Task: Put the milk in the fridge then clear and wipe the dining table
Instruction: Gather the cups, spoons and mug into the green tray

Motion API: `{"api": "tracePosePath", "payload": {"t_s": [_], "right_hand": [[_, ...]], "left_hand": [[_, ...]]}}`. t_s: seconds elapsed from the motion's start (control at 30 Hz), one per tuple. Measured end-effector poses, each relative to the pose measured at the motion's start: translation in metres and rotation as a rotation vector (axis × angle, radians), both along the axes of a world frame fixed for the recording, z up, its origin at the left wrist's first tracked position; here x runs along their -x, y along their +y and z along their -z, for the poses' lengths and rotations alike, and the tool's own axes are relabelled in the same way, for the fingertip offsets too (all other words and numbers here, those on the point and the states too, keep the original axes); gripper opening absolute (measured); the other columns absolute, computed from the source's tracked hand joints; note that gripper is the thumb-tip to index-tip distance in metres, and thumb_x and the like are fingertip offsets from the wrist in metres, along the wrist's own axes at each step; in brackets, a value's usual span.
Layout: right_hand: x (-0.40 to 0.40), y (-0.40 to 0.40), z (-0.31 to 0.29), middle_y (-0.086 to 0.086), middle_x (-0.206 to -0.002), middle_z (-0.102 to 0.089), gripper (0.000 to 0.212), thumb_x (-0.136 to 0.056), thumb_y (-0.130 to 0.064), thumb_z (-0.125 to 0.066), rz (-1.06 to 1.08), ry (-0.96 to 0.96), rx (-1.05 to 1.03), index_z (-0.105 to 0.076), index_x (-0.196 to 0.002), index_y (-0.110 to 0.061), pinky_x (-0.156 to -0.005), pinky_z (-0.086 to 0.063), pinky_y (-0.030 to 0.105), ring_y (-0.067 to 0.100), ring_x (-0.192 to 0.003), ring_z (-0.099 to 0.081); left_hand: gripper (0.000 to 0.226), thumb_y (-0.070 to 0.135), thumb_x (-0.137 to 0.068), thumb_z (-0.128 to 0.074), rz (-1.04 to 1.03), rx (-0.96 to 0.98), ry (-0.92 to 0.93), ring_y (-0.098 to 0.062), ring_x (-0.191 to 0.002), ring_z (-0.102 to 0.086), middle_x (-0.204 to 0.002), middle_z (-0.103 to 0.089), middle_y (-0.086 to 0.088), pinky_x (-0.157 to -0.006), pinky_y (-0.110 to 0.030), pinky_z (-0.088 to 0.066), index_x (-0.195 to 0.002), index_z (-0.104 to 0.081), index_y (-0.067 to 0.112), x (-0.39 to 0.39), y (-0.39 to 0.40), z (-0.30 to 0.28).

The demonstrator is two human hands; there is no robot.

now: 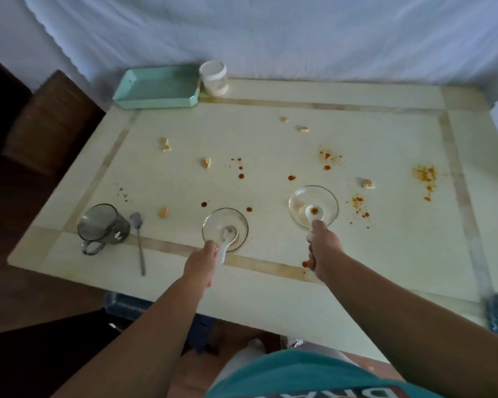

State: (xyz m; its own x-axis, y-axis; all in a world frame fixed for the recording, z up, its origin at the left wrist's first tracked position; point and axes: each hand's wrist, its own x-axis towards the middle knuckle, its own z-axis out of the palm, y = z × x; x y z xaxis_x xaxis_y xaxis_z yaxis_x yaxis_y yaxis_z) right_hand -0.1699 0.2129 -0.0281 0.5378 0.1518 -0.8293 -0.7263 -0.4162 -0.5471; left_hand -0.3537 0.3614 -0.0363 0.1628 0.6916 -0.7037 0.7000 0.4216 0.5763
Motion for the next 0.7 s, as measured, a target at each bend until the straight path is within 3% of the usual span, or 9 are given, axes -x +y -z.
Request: {"api": "tracePosePath", "payload": {"t_s": [0.1, 0.2, 0.27, 0.3, 0.33, 0.37, 0.4, 0.47, 0.7], "right_hand": [[-0.005, 0.018, -0.011, -0.004, -0.067, -0.045, 0.032, -0.087, -0.048, -0.044, -0.093, 0.007, -0.04, -0.051, -0.074, -0.02, -0.05, -0.031, 0.027, 0.016, -0.056, -0.036], [-0.005, 0.03, -0.023, -0.004, -0.063, -0.045, 0.034, -0.09, -0.049, -0.046, -0.144, 0.057, -0.068, -0.053, -0.081, -0.016, -0.049, -0.029, 0.024, 0.013, -0.052, -0.033], [-0.004, 0.036, -0.028, -0.005, -0.063, -0.046, 0.043, -0.089, -0.057, -0.048, -0.173, 0.094, -0.083, -0.054, -0.08, -0.016, -0.049, -0.03, 0.024, 0.012, -0.054, -0.033], [-0.004, 0.039, -0.03, -0.004, -0.065, -0.045, 0.046, -0.088, -0.061, -0.05, -0.188, 0.104, -0.088, -0.053, -0.078, -0.017, -0.049, -0.031, 0.025, 0.012, -0.056, -0.034], [-0.004, 0.042, -0.033, -0.002, -0.067, -0.043, 0.047, -0.087, -0.064, -0.051, -0.21, 0.109, -0.095, -0.052, -0.077, -0.017, -0.05, -0.031, 0.026, 0.013, -0.058, -0.034], [-0.005, 0.046, -0.034, -0.001, -0.068, -0.042, 0.048, -0.086, -0.064, -0.051, -0.232, 0.112, -0.107, -0.052, -0.077, -0.017, -0.051, -0.032, 0.026, 0.013, -0.059, -0.034], [-0.005, 0.05, -0.036, 0.0, -0.068, -0.041, 0.049, -0.086, -0.064, -0.052, -0.25, 0.112, -0.12, -0.052, -0.077, -0.016, -0.052, -0.032, 0.026, 0.013, -0.059, -0.034], [-0.005, 0.058, -0.04, 0.001, -0.067, -0.039, 0.052, -0.085, -0.065, -0.052, -0.277, 0.104, -0.136, -0.053, -0.077, -0.014, -0.052, -0.032, 0.026, 0.013, -0.058, -0.034], [-0.008, 0.1, -0.054, 0.0, -0.062, -0.038, 0.054, -0.087, -0.067, -0.05, -0.357, 0.077, -0.207, -0.049, -0.07, -0.015, -0.048, -0.033, 0.025, 0.012, -0.053, -0.033]], "left_hand": [[0.052, 0.037, -0.091, -0.047, -0.076, 0.043, -0.062, -0.018, -0.047, -0.033, -0.059, -0.038, -0.003, -0.042, -0.029, -0.028, -0.12, -0.059, -0.005, -0.013, -0.002, -0.006], [0.032, 0.039, -0.093, -0.047, -0.118, 0.083, -0.101, -0.015, -0.05, -0.032, -0.064, -0.041, -0.004, -0.046, -0.027, -0.028, -0.1, -0.057, 0.01, -0.02, -0.003, -0.017], [0.034, 0.04, -0.096, -0.043, -0.099, 0.075, -0.085, -0.014, -0.051, -0.032, -0.083, -0.055, -0.021, -0.047, -0.027, -0.027, -0.105, -0.059, 0.011, -0.023, 0.0, -0.022], [0.036, 0.04, -0.098, -0.042, -0.097, 0.063, -0.082, -0.014, -0.051, -0.032, -0.105, -0.059, -0.028, -0.047, -0.027, -0.028, -0.109, -0.06, 0.011, -0.024, 0.003, -0.023], [0.037, 0.04, -0.098, -0.041, -0.093, 0.053, -0.081, -0.013, -0.05, -0.033, -0.12, -0.056, -0.028, -0.047, -0.027, -0.028, -0.112, -0.06, 0.012, -0.025, 0.006, -0.024], [0.039, 0.041, -0.098, -0.041, -0.104, 0.043, -0.081, -0.013, -0.05, -0.033, -0.12, -0.057, -0.026, -0.048, -0.027, -0.029, -0.113, -0.06, 0.011, -0.027, 0.009, -0.027], [0.039, 0.042, -0.098, -0.042, -0.123, 0.039, -0.091, -0.013, -0.05, -0.033, -0.104, -0.061, -0.024, -0.049, -0.027, -0.029, -0.112, -0.06, 0.01, -0.027, 0.012, -0.026], [0.037, 0.045, -0.095, -0.046, -0.176, 0.072, -0.11, -0.012, -0.05, -0.033, -0.07, -0.049, -0.007, -0.05, -0.027, -0.028, -0.097, -0.059, 0.011, -0.029, 0.017, -0.029], [0.048, 0.059, -0.092, -0.05, -0.272, 0.146, -0.263, -0.011, -0.039, -0.026, -0.044, -0.029, 0.007, -0.048, -0.025, -0.023, -0.065, -0.043, 0.02, -0.04, 0.049, -0.044]]}}
